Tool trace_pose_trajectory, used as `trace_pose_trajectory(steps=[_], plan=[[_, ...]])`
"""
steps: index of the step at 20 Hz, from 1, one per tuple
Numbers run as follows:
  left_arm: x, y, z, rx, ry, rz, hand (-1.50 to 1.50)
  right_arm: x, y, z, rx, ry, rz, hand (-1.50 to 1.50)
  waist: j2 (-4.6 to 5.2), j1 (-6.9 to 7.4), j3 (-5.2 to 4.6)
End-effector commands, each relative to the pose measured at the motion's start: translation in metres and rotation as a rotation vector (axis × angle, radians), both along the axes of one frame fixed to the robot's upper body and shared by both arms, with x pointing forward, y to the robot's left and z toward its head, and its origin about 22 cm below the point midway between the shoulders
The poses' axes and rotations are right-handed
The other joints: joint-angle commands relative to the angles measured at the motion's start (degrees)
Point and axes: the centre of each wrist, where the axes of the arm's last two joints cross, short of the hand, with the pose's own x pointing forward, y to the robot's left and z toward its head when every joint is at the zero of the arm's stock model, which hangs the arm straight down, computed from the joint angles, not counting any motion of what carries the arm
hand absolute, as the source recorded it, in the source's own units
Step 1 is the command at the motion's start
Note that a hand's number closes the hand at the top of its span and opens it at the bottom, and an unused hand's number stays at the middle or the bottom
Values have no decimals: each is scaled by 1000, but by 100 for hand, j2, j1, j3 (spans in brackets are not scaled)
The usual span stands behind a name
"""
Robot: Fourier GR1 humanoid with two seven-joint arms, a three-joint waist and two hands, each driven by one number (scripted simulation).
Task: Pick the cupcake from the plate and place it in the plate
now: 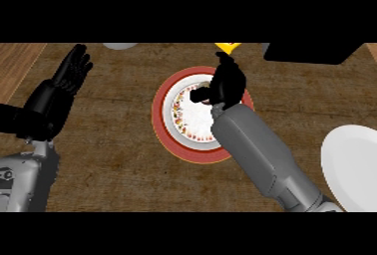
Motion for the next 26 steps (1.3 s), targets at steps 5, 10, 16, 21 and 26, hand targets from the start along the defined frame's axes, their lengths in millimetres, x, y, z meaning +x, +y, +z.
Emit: trace_pose_trajectory(steps=[5,10,16,21,26], plan=[[1,16,-2,5,-1,23,0,10,-2,1,185,-299,-113,-150,-4,-78,-2],[10,-2,4,-11,1,16,0,10,0,15,345,-356,-128,-150,-29,-193,2],[-10,10,-23,1,29,80,0,-12,-16,-5,410,-429,-184,-150,-123,-442,-3],[0,26,-7,-13,24,116,0,-57,-41,-11,460,-502,-165,-150,-168,-650,-6],[-9,21,-3,-14,14,97,0,-117,-80,-25,428,-498,-143,-150,-159,-580,-5]])
